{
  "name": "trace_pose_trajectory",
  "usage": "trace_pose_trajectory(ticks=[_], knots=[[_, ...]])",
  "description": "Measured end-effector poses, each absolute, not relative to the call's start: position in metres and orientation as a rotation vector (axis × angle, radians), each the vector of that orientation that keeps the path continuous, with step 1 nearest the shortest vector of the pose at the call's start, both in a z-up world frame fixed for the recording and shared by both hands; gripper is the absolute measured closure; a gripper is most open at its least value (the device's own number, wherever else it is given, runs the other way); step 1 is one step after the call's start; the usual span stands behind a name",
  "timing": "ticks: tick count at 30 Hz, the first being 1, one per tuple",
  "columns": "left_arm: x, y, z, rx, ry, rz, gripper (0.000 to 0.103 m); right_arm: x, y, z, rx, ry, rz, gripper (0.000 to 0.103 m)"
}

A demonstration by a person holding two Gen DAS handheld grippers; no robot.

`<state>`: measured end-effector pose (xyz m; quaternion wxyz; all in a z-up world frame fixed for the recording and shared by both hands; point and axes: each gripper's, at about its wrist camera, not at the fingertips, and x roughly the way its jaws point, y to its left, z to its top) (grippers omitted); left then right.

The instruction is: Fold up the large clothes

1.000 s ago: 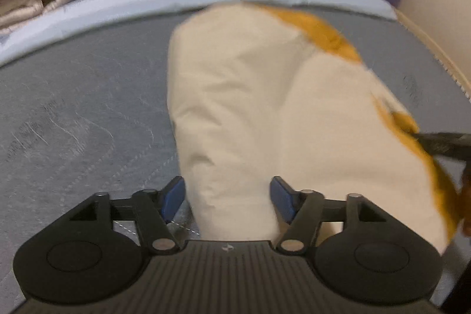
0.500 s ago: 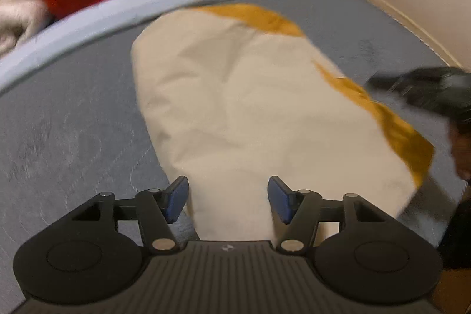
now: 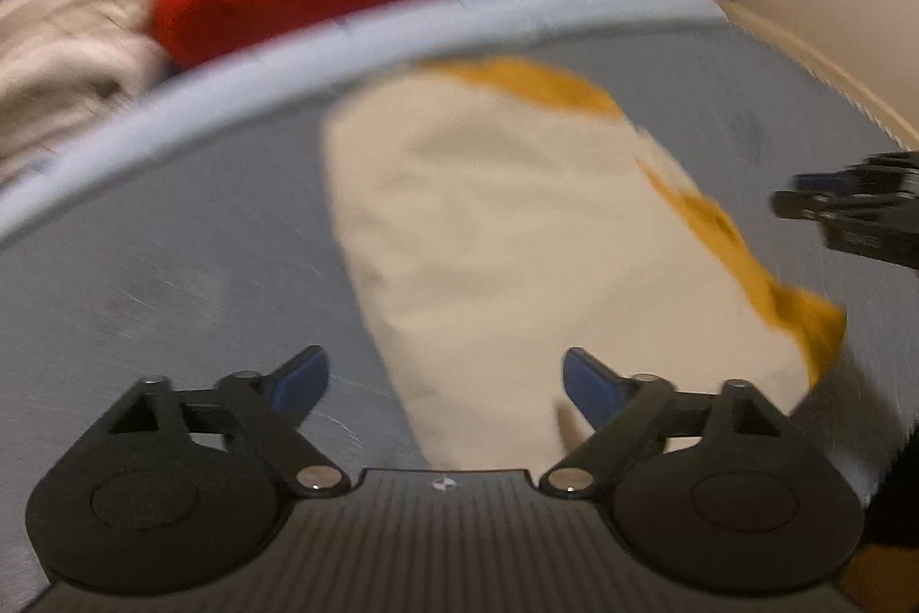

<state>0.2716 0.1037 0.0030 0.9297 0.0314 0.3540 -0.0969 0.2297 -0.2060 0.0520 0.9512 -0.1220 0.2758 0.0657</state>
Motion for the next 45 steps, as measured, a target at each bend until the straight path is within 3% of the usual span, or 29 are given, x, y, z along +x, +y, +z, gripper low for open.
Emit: trace_pose_trajectory(ticks=[1,3,7,11,19,21,33,45], knots=[[0.260,0.106,0.015,0.052,0.691,-0.163,0.001,0.214,-0.204,0.066,-0.247,0.494,0.130,0.045],[0.234,0.112,0.039,0.014,0.615,-0.092,0.000,0.183,-0.205,0.090,-0.224,0.382,0.126,0.033],[0.163,0.114,0.073,-0.053,0.495,-0.005,0.000,0.111,-0.213,0.125,-0.156,0.224,0.131,0.013],[0.095,0.102,0.086,-0.087,0.445,0.015,0.000,0.047,-0.223,0.127,-0.113,0.151,0.117,0.002],[0.022,0.058,0.034,-0.143,0.567,0.092,0.000,-0.020,-0.222,0.090,-0.061,0.327,0.074,0.001],[0.025,0.053,0.026,-0.157,0.632,0.059,0.000,-0.028,-0.219,0.079,-0.061,0.385,0.071,0.001],[0.052,0.053,0.012,-0.162,0.618,0.099,0.000,0.003,-0.208,0.055,-0.052,0.456,0.051,0.001],[0.065,0.044,0.000,-0.145,0.616,0.073,0.000,0.004,-0.194,0.052,-0.098,0.443,0.094,0.001]])
